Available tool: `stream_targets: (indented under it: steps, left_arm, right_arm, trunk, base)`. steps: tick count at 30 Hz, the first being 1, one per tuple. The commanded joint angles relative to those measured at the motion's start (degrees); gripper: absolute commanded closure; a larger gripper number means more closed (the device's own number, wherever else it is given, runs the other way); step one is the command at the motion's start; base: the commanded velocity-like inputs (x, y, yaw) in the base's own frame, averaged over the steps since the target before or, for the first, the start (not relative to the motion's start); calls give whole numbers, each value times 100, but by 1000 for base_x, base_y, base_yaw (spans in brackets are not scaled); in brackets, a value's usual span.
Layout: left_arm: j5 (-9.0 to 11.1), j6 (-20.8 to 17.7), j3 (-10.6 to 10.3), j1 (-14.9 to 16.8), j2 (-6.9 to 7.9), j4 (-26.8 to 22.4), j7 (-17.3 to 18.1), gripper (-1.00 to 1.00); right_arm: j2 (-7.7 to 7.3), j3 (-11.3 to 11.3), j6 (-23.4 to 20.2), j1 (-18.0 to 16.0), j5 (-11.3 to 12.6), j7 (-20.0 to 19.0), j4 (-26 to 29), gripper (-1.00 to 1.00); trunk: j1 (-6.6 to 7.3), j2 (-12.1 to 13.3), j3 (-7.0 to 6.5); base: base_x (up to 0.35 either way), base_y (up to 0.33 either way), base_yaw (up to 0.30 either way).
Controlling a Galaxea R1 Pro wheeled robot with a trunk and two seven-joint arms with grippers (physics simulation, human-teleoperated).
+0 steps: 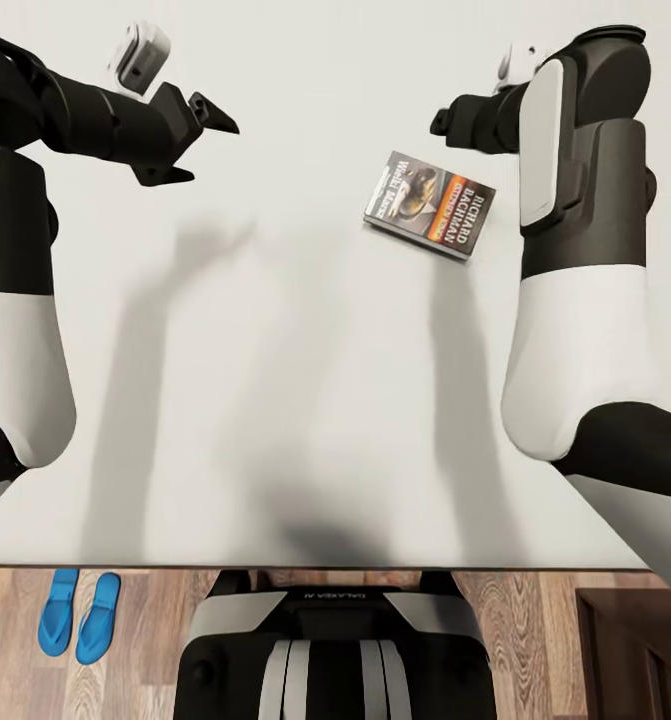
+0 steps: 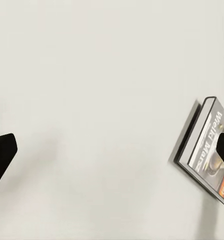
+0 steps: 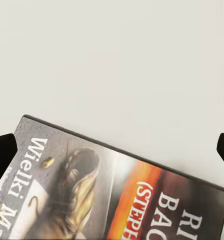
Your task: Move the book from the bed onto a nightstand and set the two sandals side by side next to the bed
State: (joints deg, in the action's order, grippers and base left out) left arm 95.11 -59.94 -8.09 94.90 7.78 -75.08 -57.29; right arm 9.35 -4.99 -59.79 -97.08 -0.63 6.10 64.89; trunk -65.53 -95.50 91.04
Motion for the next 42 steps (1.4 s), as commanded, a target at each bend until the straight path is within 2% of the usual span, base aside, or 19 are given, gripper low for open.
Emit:
stream_targets:
  steps: [1, 5, 14, 20, 21, 22, 27, 31, 37, 42]
  left_arm:
    - [51, -6, -12, 4, 5, -4, -59, -100]
    - [47, -6, -19, 3, 5, -6, -61, -100]
    - [41, -6, -31, -16, 5, -6, -62, -100]
    - [36, -6, -33, -27, 5, -7, -61, -100]
    - [35, -6, -34, -30, 5, -7, -61, -100]
    - [35, -6, -34, -32, 5, -7, -59, -100]
    - [38, -6, -34, -47, 3, -8, -61, -100]
    - [40, -6, -37, -53, 2, -32, -58, -100]
    - [38, -6, -42, -64, 3, -65, -55, -100]
    - [36, -6, -42, -86, 4, -72, -54, -100]
  right_arm:
    - [6, -54, -21, 5, 3, 10, -4, -100]
    - [6, -157, -21, 24, 6, 7, -25, -100]
    - [6, -224, 87, 29, 9, 6, -215, -100]
    - [7, -241, 695, 31, 14, 7, -663, -100]
    - [14, -243, 1116, 31, 17, 11, -943, -100]
    - [17, -242, 1232, 33, 17, 11, -1015, -100]
    - [31, -240, 1519, 37, 27, 10, -1313, -100]
    - [33, -240, 1689, 38, 124, 8, -1609, -100]
    - [18, -233, 2144, 40, 478, 6, -1993, -100]
    - [11, -233, 2267, 40, 586, 6, -2137, -100]
  trunk:
    - [0, -1, -7]
    - [0, -1, -44]
    - [0, -1, -128]
    - [0, -1, -184]
    - [0, -1, -190]
    - [0, -1, -195]
    - [0, -1, -210]
    - [0, -1, -215]
    - [0, -1, -218]
    - [0, -1, -219]
  base:
    - [0, 0, 0]
    - [0, 0, 0]
    - [0, 0, 0]
    - [0, 0, 0]
    - [0, 0, 0]
    - [0, 0, 0]
    - [0, 0, 0]
    - [0, 0, 0]
    - [0, 0, 0]
    - [0, 0, 0]
